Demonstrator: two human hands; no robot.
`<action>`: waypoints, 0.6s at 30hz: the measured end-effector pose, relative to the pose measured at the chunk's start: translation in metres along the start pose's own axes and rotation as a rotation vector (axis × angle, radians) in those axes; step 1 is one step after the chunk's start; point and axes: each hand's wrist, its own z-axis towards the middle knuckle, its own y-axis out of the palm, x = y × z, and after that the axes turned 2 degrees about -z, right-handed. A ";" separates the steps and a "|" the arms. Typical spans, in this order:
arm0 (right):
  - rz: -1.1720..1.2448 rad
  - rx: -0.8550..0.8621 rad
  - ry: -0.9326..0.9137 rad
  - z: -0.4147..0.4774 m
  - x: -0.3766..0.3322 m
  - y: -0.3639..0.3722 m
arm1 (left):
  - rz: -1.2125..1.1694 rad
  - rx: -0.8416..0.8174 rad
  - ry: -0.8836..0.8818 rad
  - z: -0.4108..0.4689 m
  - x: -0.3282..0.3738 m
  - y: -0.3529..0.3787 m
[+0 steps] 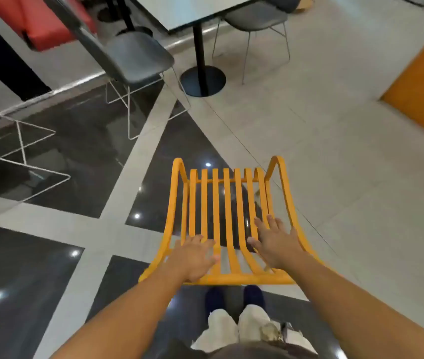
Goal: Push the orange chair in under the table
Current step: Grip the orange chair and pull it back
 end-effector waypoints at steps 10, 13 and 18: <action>-0.219 0.083 -0.059 -0.061 0.032 0.099 | 0.156 0.358 -0.018 -0.049 -0.049 0.084; -0.227 0.168 -0.041 -0.060 0.036 0.104 | 0.200 0.437 0.007 -0.050 -0.061 0.088; -0.262 0.228 -0.056 -0.048 0.039 0.102 | 0.182 0.509 0.033 -0.040 -0.063 0.088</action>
